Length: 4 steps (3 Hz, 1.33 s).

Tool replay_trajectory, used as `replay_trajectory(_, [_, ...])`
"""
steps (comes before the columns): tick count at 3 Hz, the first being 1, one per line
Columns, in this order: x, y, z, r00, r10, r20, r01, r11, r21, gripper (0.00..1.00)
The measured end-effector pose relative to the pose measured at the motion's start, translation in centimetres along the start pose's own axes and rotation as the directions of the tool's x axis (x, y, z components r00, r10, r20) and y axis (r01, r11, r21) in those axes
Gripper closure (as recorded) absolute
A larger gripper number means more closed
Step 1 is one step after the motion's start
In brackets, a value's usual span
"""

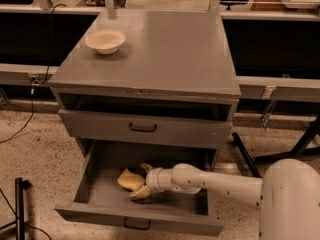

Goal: Pick sponge from middle drawer and place on counter

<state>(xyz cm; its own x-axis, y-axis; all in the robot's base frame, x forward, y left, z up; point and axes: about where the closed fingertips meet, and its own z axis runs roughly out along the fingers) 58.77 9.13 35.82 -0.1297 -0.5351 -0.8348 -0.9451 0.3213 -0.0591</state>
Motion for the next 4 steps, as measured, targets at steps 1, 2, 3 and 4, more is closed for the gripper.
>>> replay_trajectory(1, [0.71,-0.06,0.21,1.0,0.01,-0.006,-0.01,0.9999,-0.002,0.19])
replay_trajectory(2, [1.01,-0.1,0.34,1.0,0.015,-0.007,-0.015,0.9999,-0.005,0.3])
replay_trajectory(3, [1.19,-0.12,0.52,1.0,0.017,-0.013,-0.017,0.9998,-0.011,0.46])
replay_trajectory(4, [1.01,-0.13,0.4,1.0,0.017,-0.013,-0.017,0.9998,-0.012,0.68])
